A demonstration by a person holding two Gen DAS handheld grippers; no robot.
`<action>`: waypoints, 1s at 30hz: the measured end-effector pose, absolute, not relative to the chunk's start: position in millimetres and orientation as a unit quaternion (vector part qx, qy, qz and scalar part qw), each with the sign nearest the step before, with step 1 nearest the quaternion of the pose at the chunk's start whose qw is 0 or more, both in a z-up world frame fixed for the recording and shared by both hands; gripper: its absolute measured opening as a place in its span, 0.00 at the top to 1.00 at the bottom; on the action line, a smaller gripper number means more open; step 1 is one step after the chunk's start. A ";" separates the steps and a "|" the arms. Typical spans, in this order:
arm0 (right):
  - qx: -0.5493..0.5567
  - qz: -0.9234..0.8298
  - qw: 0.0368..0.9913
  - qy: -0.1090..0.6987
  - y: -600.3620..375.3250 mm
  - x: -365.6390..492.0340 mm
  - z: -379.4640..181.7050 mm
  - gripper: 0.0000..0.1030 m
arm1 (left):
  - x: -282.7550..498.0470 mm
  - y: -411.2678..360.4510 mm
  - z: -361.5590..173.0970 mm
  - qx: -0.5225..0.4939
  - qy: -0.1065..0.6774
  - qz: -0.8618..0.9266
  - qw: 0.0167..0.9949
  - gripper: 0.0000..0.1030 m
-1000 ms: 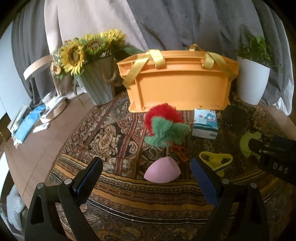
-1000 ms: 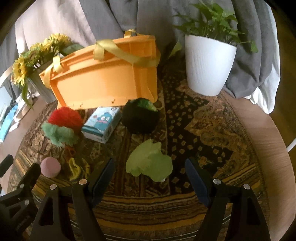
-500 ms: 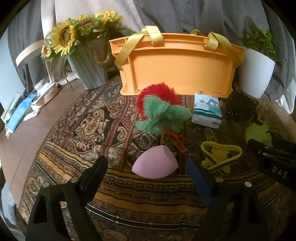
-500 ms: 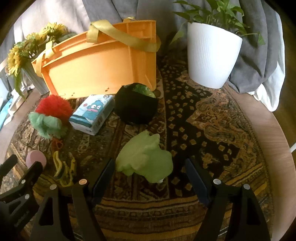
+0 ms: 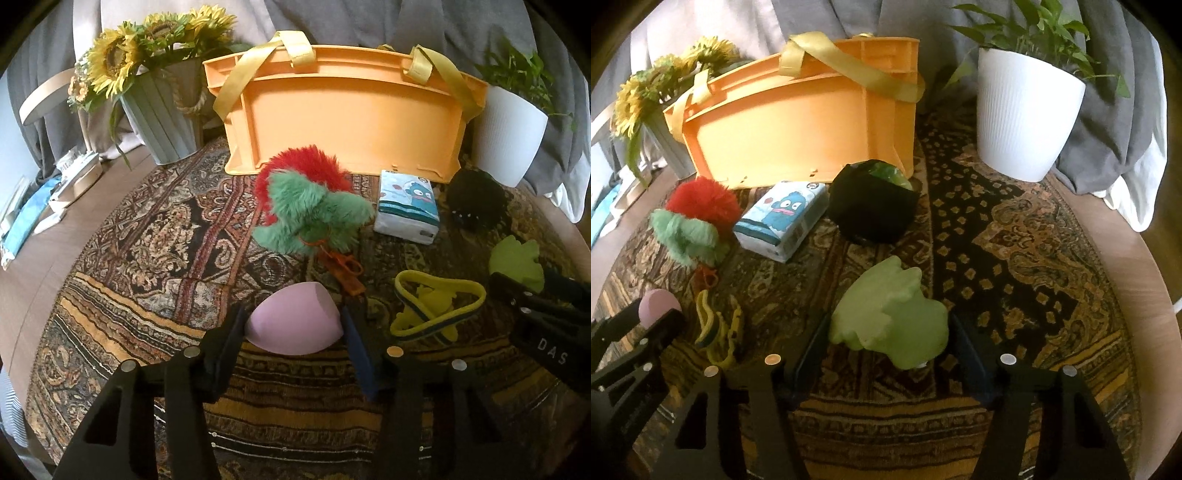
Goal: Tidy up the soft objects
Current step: 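Grasp the pink sponge with the left tool while the right tool grasps the green frog plush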
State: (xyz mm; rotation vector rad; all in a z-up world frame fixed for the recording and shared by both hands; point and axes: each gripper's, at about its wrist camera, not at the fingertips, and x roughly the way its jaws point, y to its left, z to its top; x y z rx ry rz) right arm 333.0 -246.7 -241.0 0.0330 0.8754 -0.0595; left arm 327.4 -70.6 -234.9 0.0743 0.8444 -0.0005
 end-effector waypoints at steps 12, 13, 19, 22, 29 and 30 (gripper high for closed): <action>0.023 -0.028 0.917 0.398 -245.4 315.6 -213.4 0.35 | 312.6 -67.7 -214.1 0.038 0.389 -0.007 0.920 0.51; 0.024 -0.027 0.918 0.395 -244.9 314.6 -210.8 0.35 | 311.3 -67.0 -210.8 0.037 0.387 -0.008 0.921 0.51; 0.033 -0.022 0.927 0.373 -240.0 302.2 -187.0 0.35 | 301.6 -64.3 -189.9 0.032 0.364 -0.016 0.931 0.51; 0.035 -0.022 0.931 0.362 -236.1 296.6 -176.0 0.35 | 297.0 -62.0 -178.4 0.029 0.353 -0.019 0.935 0.51; 0.038 -0.021 0.941 0.335 -227.8 285.7 -149.5 0.35 | 287.7 -55.0 -148.2 0.028 0.320 -0.027 0.947 0.51; 0.038 -0.021 0.943 0.331 -226.7 283.9 -145.5 0.35 | 286.6 -54.4 -145.2 0.027 0.317 -0.027 0.948 0.51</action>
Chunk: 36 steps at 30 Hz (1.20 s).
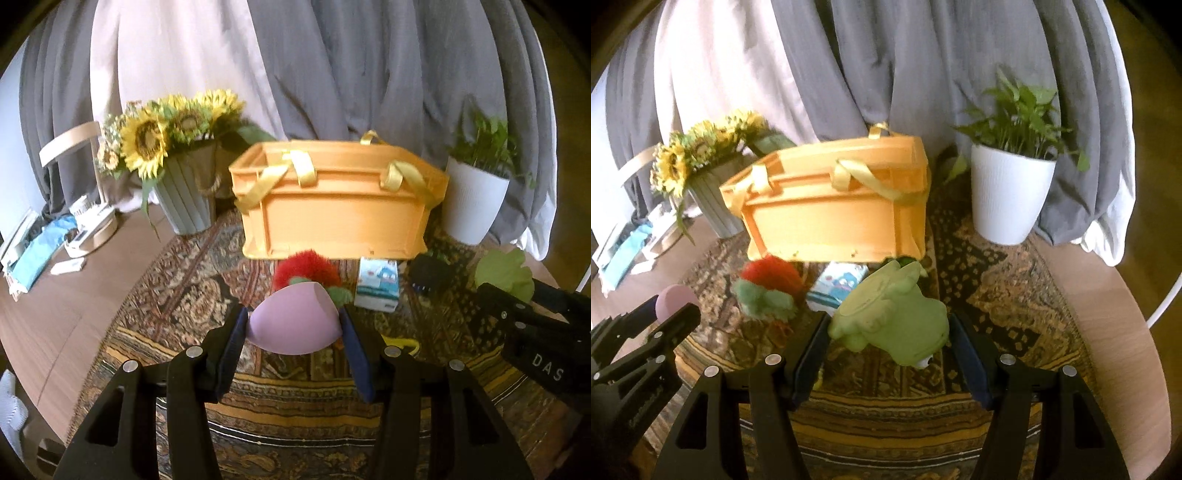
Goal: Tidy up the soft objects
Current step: 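Lift the pink sponge and green frog with both tools and carry them over the crate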
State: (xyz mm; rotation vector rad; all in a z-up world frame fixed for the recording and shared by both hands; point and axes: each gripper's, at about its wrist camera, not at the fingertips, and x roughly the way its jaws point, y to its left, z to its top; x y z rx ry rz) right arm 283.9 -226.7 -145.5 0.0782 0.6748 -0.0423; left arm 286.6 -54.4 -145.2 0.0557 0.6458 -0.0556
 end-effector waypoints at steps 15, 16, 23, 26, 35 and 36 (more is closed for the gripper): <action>0.041 -0.027 0.964 0.263 -210.9 274.9 -89.9 0.35 | 285.9 -40.3 -91.0 0.018 0.262 -0.048 0.964 0.51; 0.041 -0.028 0.965 0.259 -210.2 275.8 -86.8 0.35 | 286.8 -39.5 -87.8 0.018 0.258 -0.050 0.965 0.51; 0.044 -0.031 0.971 0.234 -206.3 283.4 -68.3 0.35 | 294.9 -36.9 -68.4 0.022 0.234 -0.053 0.971 0.51; 0.043 -0.033 0.973 0.225 -203.9 287.4 -62.3 0.35 | 300.5 -35.6 -61.6 0.023 0.225 -0.056 0.972 0.51; 0.042 -0.032 0.978 0.203 -196.3 302.8 -45.9 0.35 | 312.7 -32.7 -40.5 0.031 0.196 -0.061 0.978 0.51; 0.042 -0.031 0.978 0.201 -195.2 304.9 -44.3 0.35 | 314.9 -32.0 -38.1 0.033 0.192 -0.062 0.979 0.51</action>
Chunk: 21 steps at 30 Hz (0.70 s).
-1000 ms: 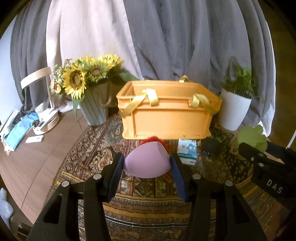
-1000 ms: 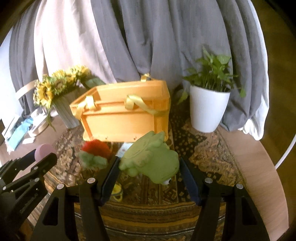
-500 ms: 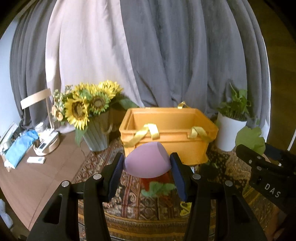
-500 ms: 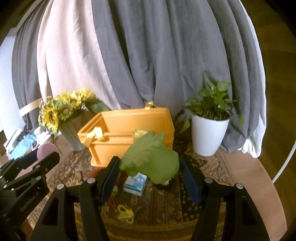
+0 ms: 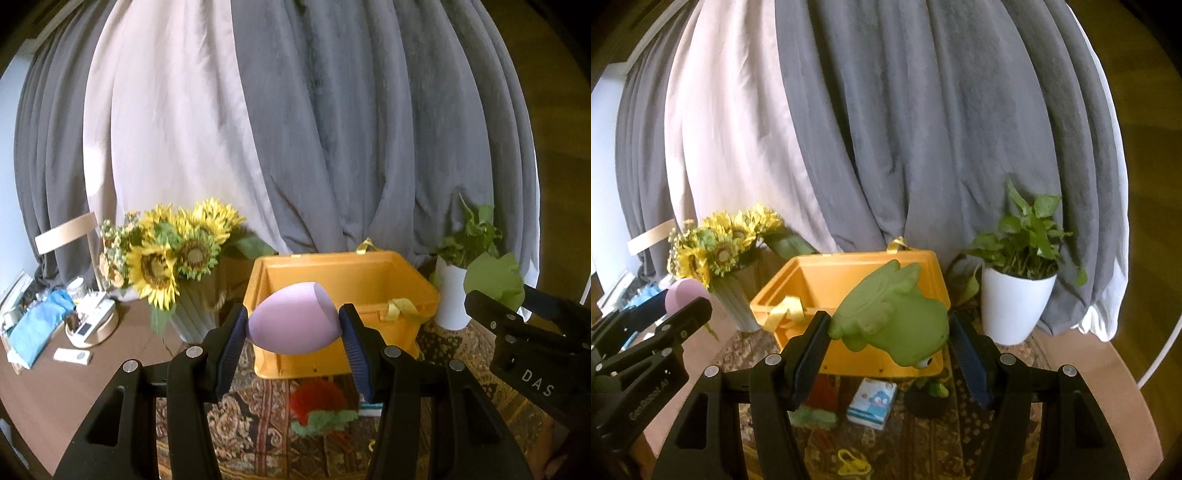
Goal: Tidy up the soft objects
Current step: 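Lift the pink sponge and green frog with both tools and carry them over the crate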
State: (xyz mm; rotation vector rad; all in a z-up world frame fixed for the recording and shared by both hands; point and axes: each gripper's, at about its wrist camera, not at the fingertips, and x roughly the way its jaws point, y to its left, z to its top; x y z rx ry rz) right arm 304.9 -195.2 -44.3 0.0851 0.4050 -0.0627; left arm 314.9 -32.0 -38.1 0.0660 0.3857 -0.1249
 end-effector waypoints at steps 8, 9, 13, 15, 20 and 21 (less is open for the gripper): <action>0.039 -0.024 0.982 0.185 -190.1 322.9 -35.0 0.35 | 332.2 -29.0 -24.6 0.034 0.173 -0.066 0.982 0.51; 0.040 -0.023 0.982 0.184 -190.2 327.2 -33.8 0.35 | 335.0 -29.0 -23.2 0.034 0.171 -0.066 0.982 0.51; 0.037 -0.019 0.983 0.179 -190.1 342.7 -30.7 0.35 | 347.2 -28.7 -19.0 0.034 0.164 -0.067 0.984 0.51; 0.036 -0.015 0.983 0.178 -190.6 352.4 -29.2 0.35 | 355.6 -28.6 -17.6 0.032 0.162 -0.069 0.984 0.51; 0.030 -0.010 0.984 0.174 -191.5 378.8 -25.1 0.35 | 379.1 -30.3 -14.2 0.031 0.156 -0.069 0.985 0.51; 0.031 -0.008 0.984 0.175 -192.2 383.2 -24.4 0.35 | 382.2 -30.5 -14.0 0.030 0.156 -0.069 0.985 0.51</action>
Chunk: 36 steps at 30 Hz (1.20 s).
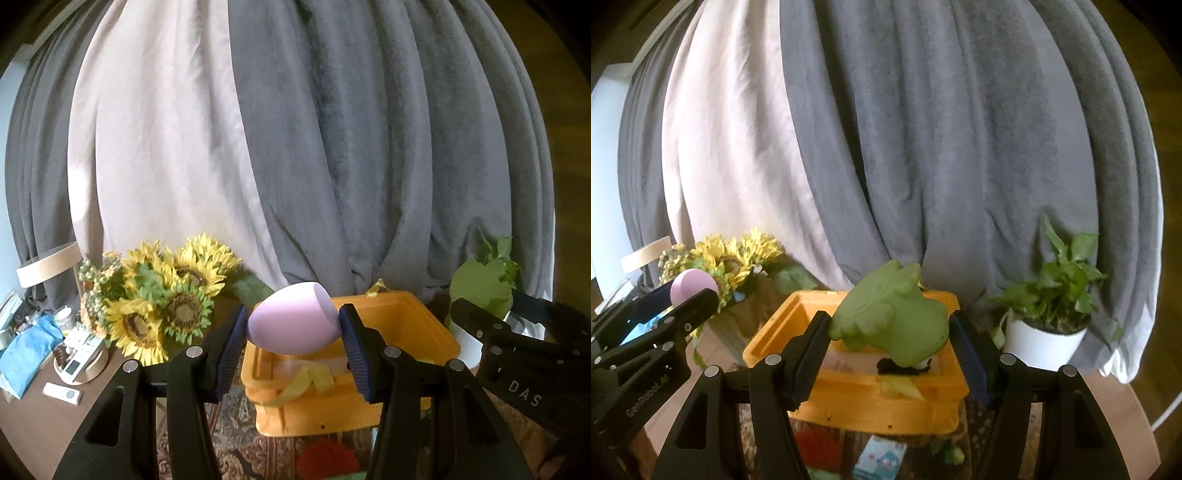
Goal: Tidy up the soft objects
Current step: 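Lift the pink sponge and green frog with both tools and carry them over the crate, then open both tools to drop the sponge and frog into the crate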
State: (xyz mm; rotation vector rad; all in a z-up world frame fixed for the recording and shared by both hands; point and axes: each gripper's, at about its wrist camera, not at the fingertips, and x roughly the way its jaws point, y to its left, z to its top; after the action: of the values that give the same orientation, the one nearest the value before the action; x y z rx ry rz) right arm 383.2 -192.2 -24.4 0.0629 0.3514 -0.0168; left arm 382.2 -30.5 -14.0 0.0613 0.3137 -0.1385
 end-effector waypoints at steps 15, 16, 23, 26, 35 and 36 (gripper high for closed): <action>0.030 0.000 0.976 0.216 -202.7 462.6 -35.0 0.35 | 456.5 -42.9 -21.9 0.040 0.183 -0.078 0.979 0.51; 0.032 0.001 0.975 0.219 -203.9 465.4 -35.7 0.35 | 462.6 -43.8 -23.3 0.042 0.188 -0.079 0.978 0.51; 0.024 0.013 0.965 0.260 -207.1 502.6 -49.7 0.35 | 500.9 -49.7 -36.2 0.041 0.229 -0.096 0.968 0.51; 0.023 0.017 0.959 0.283 -208.1 517.3 -58.1 0.35 | 519.7 -53.8 -46.5 0.044 0.255 -0.101 0.961 0.51; 0.038 0.027 0.918 0.394 -216.2 567.3 -90.3 0.35 | 561.2 -60.2 -72.5 0.052 0.326 -0.118 0.937 0.50; 0.045 0.029 0.912 0.406 -217.5 572.1 -94.7 0.35 | 564.3 -61.5 -74.7 0.056 0.334 -0.120 0.933 0.50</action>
State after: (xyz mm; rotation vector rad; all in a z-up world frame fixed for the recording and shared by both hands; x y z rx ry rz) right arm 572.1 -217.5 -94.7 0.0926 0.8370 0.0607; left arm 564.3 -61.5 -74.7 0.1141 0.6827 -0.2462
